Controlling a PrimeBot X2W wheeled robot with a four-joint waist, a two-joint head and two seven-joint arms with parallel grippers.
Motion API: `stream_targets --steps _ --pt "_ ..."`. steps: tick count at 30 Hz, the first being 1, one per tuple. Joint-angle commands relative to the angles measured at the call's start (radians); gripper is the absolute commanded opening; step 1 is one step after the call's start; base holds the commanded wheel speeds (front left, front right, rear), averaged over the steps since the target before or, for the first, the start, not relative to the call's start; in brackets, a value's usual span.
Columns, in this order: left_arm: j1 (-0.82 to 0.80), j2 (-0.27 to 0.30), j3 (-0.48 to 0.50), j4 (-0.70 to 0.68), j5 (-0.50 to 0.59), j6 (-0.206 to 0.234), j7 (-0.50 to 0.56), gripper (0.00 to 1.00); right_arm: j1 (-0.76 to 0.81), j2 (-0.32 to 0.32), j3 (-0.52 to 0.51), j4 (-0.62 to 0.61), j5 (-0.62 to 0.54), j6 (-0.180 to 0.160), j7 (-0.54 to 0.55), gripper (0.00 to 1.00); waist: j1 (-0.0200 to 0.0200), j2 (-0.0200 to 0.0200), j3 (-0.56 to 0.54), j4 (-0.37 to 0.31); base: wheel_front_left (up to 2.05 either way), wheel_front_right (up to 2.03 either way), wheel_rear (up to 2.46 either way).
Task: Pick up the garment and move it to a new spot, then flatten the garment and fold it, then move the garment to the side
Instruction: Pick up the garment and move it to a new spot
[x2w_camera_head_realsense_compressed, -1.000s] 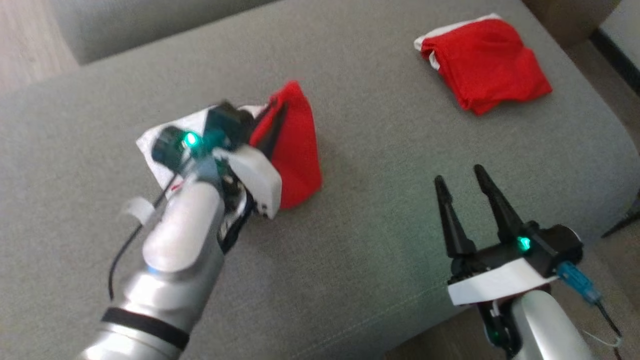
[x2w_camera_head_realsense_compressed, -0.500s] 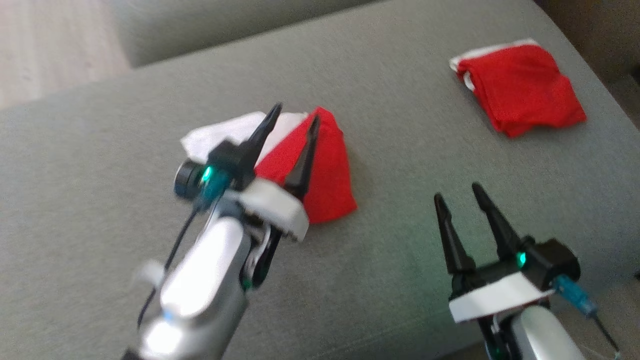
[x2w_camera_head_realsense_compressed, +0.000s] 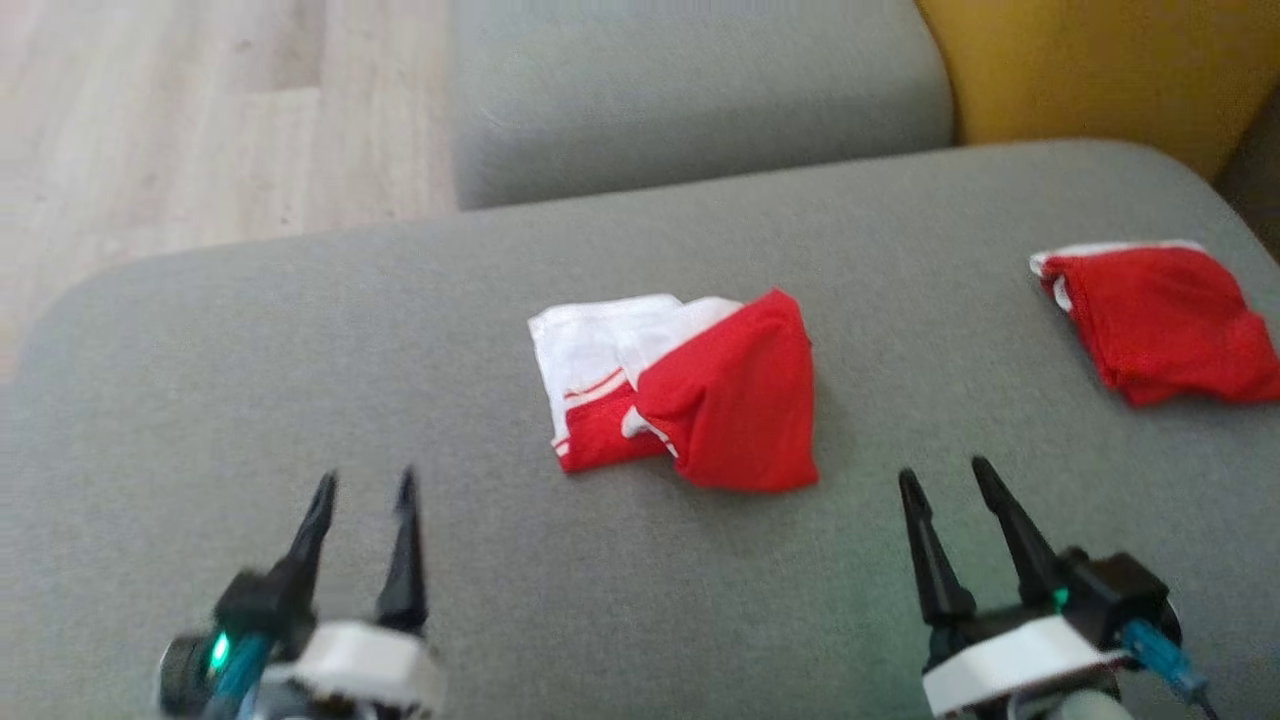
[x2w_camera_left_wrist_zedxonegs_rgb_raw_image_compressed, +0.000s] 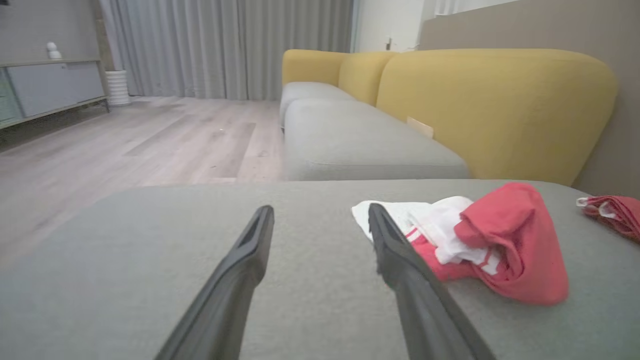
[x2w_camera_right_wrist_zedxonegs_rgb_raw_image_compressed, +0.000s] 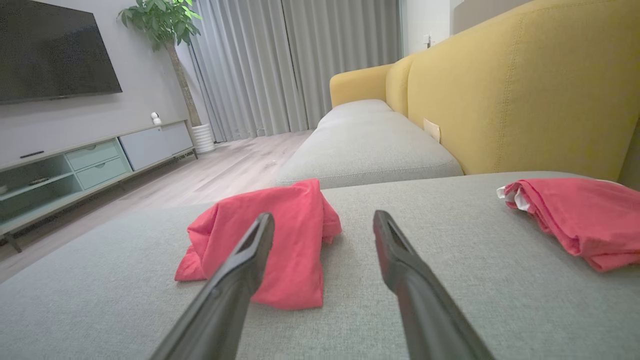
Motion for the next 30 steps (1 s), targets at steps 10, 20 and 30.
stream_targets --steps 10,20,30 --pt "0.205 -0.018 0.129 -0.162 0.15 -0.015 -0.012 1.0 0.038 0.014 -0.021 -0.029 -0.015 -0.001 -0.004 1.0 0.0 -0.0001 -0.06 0.061 0.0 0.0 0.0" --pt "0.241 -0.051 0.152 -0.174 0.165 -0.048 -0.012 1.0 0.05 0.017 -0.021 -0.024 -0.021 -0.001 -0.004 1.0 0.0 -0.0001 -0.078 0.072 0.0 0.0 0.0" --pt "0.231 -0.064 0.173 -0.171 0.176 -0.072 -0.012 1.0 0.048 0.021 -0.019 -0.02 -0.021 -0.001 -0.004 1.0 0.0 -0.0001 -0.074 0.061 0.0 0.0 0.0"
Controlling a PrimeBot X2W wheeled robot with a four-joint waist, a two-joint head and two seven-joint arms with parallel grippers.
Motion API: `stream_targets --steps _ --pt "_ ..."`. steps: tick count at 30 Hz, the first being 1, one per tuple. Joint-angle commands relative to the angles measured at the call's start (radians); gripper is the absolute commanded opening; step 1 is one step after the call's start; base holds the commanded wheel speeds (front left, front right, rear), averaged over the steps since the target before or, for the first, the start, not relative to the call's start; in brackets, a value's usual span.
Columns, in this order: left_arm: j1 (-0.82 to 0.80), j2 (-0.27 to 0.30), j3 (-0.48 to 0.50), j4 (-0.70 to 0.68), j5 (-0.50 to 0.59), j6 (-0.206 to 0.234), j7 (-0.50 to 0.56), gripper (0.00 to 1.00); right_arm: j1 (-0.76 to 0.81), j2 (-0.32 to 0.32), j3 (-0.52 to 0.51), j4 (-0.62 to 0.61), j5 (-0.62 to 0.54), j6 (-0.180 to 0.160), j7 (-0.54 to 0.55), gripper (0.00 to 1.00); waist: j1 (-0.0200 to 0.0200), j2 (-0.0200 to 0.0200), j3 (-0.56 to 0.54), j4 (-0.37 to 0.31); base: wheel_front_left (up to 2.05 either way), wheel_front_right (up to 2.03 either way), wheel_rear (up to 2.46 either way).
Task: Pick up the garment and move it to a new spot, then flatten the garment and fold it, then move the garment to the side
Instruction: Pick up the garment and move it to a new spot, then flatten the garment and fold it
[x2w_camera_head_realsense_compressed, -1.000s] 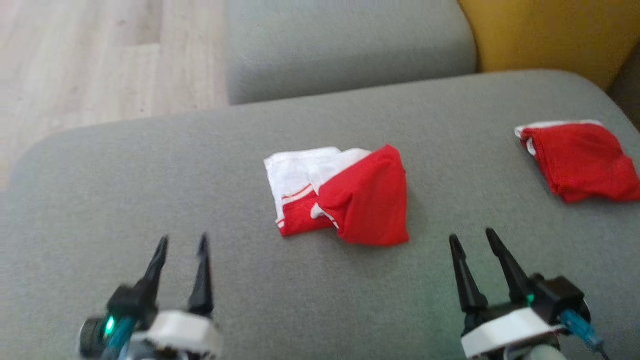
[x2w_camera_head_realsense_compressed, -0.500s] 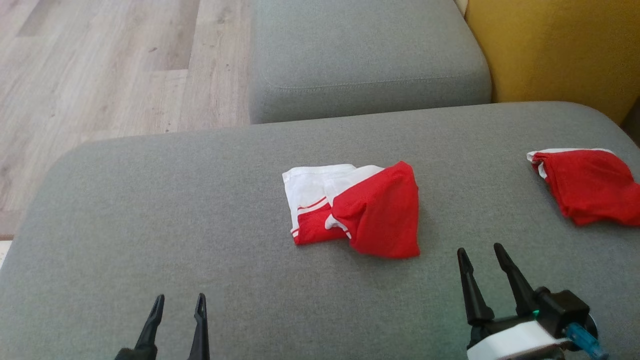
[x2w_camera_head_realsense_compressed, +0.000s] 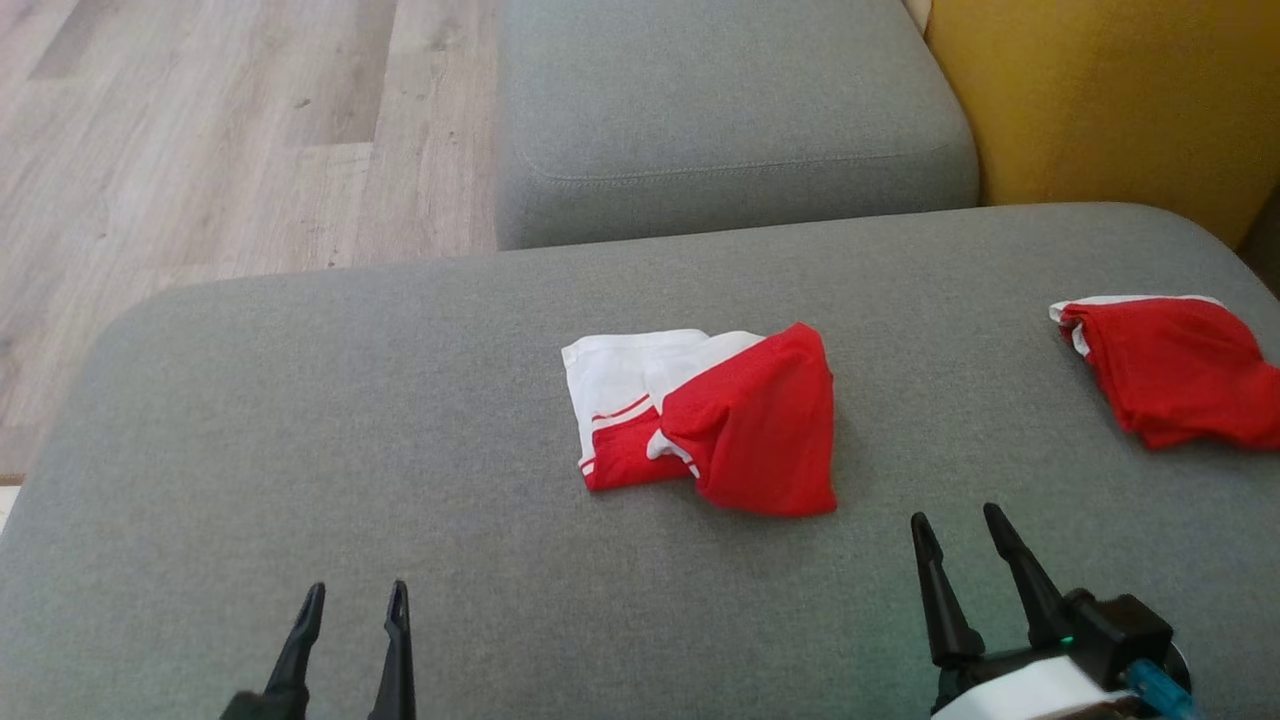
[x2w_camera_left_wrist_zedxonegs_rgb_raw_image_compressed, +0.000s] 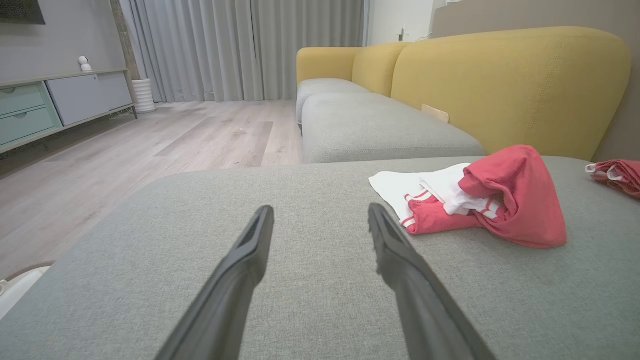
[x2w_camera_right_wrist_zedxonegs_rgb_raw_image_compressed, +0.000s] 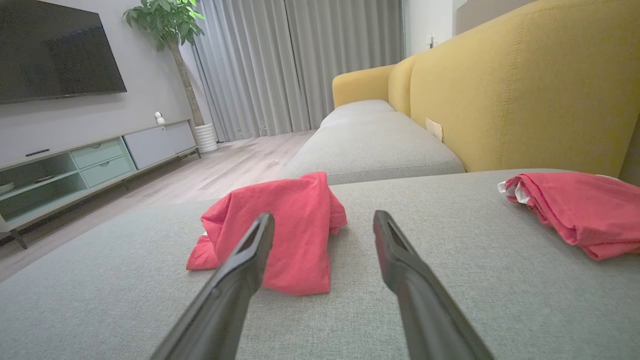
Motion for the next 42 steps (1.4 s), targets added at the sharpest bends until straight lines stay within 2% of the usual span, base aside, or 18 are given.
stream_targets --steps 1,9,34,42 --pt "-0.061 -0.008 0.039 -0.032 0.006 -0.003 -0.012 1.0 -0.039 0.002 0.022 -0.028 -0.004 -0.001 -0.004 1.0 0.0001 0.0 0.001 -0.001 0.0 0.0 0.0" --pt "-0.07 -0.013 0.044 -0.022 0.01 -0.016 -0.012 1.0 -0.038 0.004 0.017 -0.029 -0.003 -0.001 -0.004 1.0 0.0001 0.0 0.005 0.002 0.0 0.0 0.0" --pt "-0.071 -0.016 0.044 -0.011 0.013 -0.018 -0.012 1.0 -0.036 0.003 0.011 -0.033 -0.01 -0.001 -0.004 1.0 0.0001 0.0 0.017 -0.003 0.0 0.0 0.0" --pt "-0.154 -0.016 -0.007 0.04 -0.016 -0.052 -0.012 1.0 -0.056 -0.009 0.023 -0.053 -0.014 -0.001 -0.004 1.0 0.0001 0.0 0.072 -0.015 0.0 0.0 0.0"
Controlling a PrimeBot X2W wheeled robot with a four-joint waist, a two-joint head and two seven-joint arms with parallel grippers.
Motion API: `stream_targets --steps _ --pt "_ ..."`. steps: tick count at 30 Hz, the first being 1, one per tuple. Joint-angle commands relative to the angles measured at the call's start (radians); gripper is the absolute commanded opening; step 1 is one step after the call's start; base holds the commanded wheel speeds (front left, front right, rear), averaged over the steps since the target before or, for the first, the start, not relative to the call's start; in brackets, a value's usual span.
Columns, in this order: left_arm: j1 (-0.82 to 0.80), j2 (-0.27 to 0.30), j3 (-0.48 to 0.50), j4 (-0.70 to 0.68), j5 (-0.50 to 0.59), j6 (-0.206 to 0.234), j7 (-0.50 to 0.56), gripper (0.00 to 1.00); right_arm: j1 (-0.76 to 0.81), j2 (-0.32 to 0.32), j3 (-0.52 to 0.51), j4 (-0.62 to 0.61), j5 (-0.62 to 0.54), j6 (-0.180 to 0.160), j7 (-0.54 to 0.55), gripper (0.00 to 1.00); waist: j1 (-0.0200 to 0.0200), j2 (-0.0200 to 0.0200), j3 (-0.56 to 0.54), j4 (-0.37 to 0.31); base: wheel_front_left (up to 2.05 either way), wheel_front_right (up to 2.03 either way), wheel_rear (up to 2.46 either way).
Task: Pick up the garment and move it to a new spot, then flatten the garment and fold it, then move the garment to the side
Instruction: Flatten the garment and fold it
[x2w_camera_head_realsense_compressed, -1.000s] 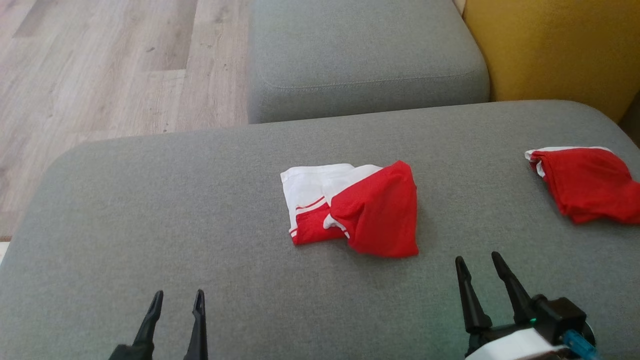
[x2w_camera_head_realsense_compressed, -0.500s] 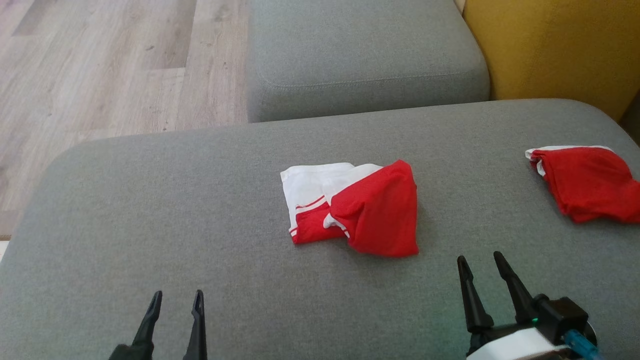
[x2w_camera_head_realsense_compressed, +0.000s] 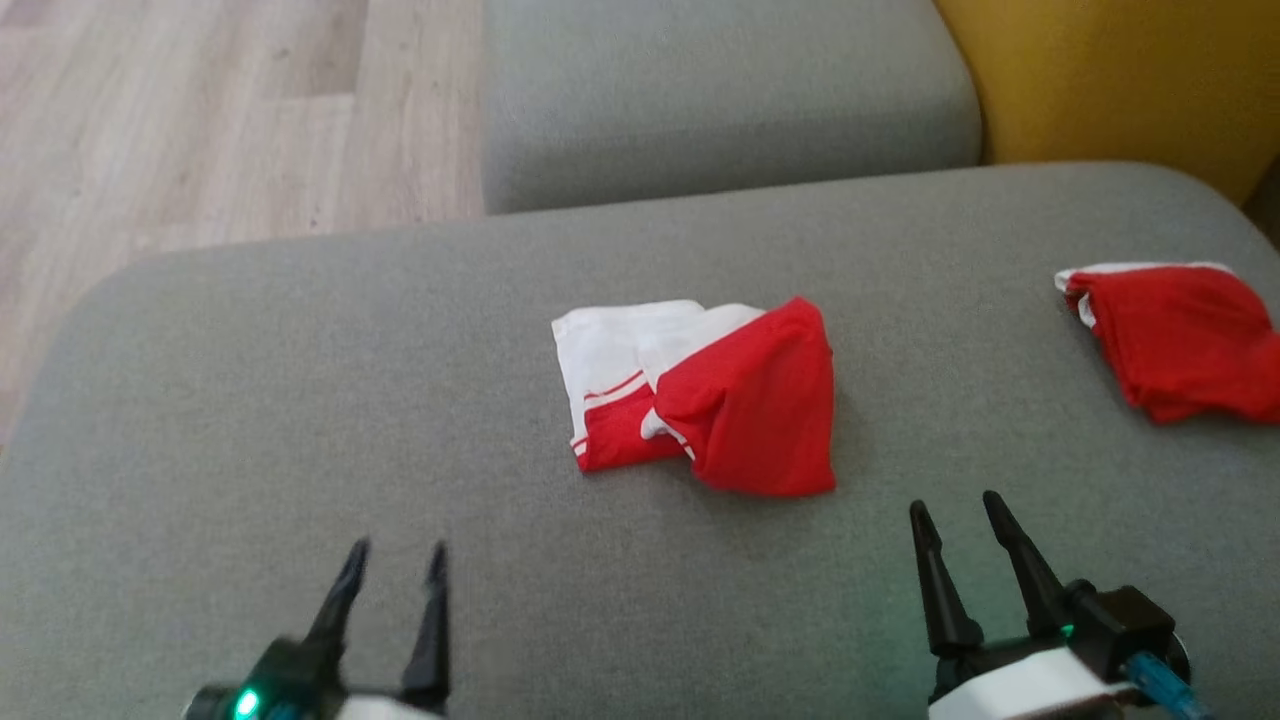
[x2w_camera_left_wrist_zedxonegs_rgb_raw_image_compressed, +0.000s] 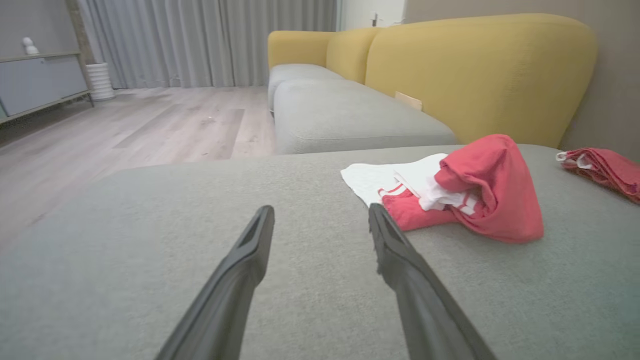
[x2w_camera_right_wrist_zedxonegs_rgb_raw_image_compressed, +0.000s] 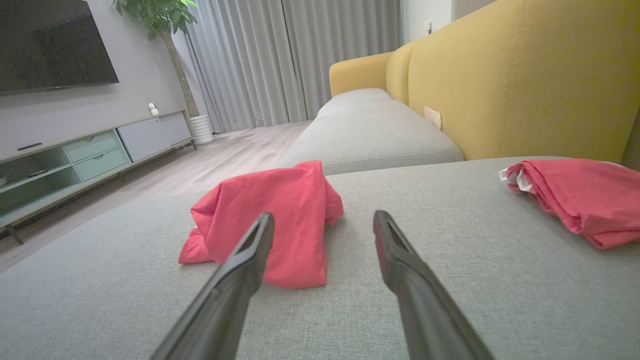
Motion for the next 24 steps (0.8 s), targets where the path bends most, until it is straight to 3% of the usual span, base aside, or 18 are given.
stream_targets --steps 1,17,24 --pt "-0.092 -0.008 0.009 -0.011 -0.003 -0.007 -0.012 1.0 -0.055 -0.016 0.032 -0.04 -0.013 -0.001 -0.004 1.0 0.0 0.0 0.025 -0.008 0.0 0.0 0.0" --pt "-0.646 -0.008 -0.211 0.506 -0.161 -0.032 0.003 1.0 -0.195 -0.07 0.092 -0.145 -0.011 -0.001 -0.004 1.0 0.0 0.0 0.279 -0.085 0.0 0.0 0.0" --pt "-0.774 -0.009 -0.288 0.656 -0.221 -0.015 0.0 1.0 -0.224 -0.079 0.086 -0.161 -0.013 -0.001 -0.004 1.0 0.0 0.0 0.327 -0.112 0.0 0.0 0.0"
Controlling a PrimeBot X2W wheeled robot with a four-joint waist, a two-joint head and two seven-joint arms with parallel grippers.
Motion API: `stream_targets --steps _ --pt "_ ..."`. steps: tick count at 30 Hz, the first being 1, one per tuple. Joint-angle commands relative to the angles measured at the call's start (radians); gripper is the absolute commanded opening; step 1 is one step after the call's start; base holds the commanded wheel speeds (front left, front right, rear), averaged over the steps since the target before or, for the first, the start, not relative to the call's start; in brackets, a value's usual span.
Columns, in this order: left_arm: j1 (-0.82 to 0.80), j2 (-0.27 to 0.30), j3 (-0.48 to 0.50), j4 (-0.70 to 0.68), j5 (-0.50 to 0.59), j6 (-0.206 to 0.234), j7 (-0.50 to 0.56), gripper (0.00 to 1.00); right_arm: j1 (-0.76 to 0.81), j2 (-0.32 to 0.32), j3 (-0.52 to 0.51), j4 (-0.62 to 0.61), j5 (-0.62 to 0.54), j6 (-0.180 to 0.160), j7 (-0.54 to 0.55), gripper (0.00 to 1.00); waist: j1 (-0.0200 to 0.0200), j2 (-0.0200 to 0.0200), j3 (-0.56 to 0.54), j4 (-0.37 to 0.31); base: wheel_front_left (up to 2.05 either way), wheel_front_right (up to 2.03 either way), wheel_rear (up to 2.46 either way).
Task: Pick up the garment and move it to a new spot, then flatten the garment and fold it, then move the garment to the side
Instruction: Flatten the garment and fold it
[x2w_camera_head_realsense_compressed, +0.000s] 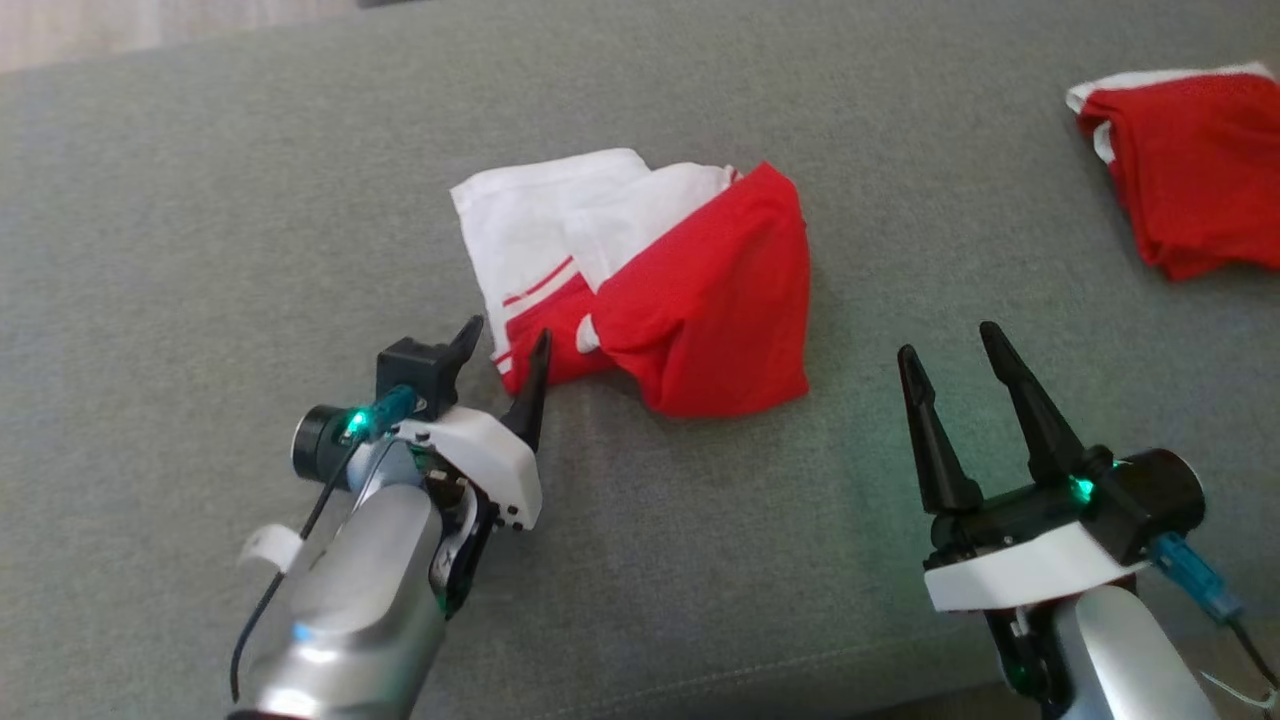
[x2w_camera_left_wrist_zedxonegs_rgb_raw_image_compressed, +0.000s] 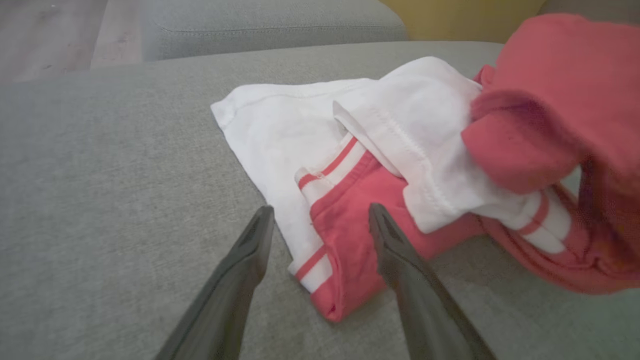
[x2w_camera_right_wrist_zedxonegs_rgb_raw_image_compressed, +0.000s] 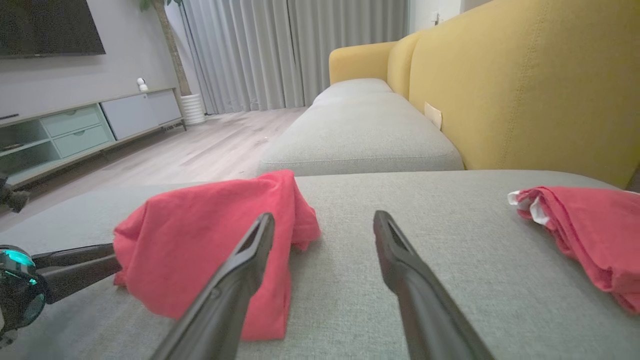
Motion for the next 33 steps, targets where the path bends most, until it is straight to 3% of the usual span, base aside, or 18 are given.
stream_targets --steps 1,3,4,5,6,11,15,22,29,33 --pt "-0.053 0.009 0.015 -0.006 -0.014 0.006 -0.012 1.0 -0.032 -0.015 0.016 -0.035 -0.004 -0.001 -0.004 1.0 0.0 0.0 0.014 -0.013 0.0 0.0 0.0" --pt "-0.072 0.009 -0.004 0.024 -0.024 0.003 -0.014 1.0 -0.034 -0.014 0.015 -0.035 -0.004 -0.001 -0.004 1.0 0.0 0.0 0.017 -0.017 0.0 0.0 0.0" --pt "-0.08 0.009 -0.011 0.035 -0.031 0.0 -0.015 0.66 -0.034 -0.014 0.015 -0.034 -0.004 -0.001 -0.004 1.0 0.0 0.0 0.017 -0.018 0.0 0.0 0.0" --pt "-0.089 0.009 -0.018 0.042 -0.032 -0.001 -0.017 0.06 -0.035 -0.014 0.015 -0.033 -0.004 -0.001 -0.004 1.0 0.0 0.0 0.017 -0.02 0.0 0.0 0.0" --pt "-0.096 0.009 -0.023 0.045 -0.033 -0.004 -0.019 0.0 -0.036 -0.013 0.016 -0.032 -0.004 -0.001 -0.004 1.0 0.0 0.0 0.015 -0.023 0.0 0.0 0.0" --pt "-0.119 0.009 -0.026 0.01 -0.025 -0.022 -0.022 0.0 -0.034 -0.003 0.015 -0.025 -0.003 -0.001 -0.004 1.0 0.0 0.0 -0.009 -0.035 0.0 0.0 0.0" --pt "-0.152 0.014 -0.025 -0.073 -0.012 -0.071 -0.022 0.0 -0.032 0.01 0.021 -0.021 -0.002 -0.001 -0.004 1.0 0.0 0.0 -0.046 -0.058 0.0 0.0 0.0" --pt "-0.362 0.023 -0.079 -0.133 -0.031 -0.126 0.024 0.0 -0.03 0.031 0.041 -0.018 0.001 -0.001 -0.004 1.0 0.0 0.0 -0.106 -0.133 0.0 0.0 0.0" --pt "-0.623 0.02 -0.149 -0.157 -0.183 -0.132 0.107 0.0 -0.014 0.043 0.05 -0.011 -0.003 -0.001 -0.004 1.0 0.0 0.0 -0.152 -0.207 0.0 0.0 0.0" --pt "-0.772 0.022 -0.204 -0.147 -0.285 -0.132 0.094 0.0 0.0 0.05 0.038 -0.015 -0.01 -0.001 -0.004 1.0 0.0 0.0 -0.187 -0.22 0.0 0.0 0.0"
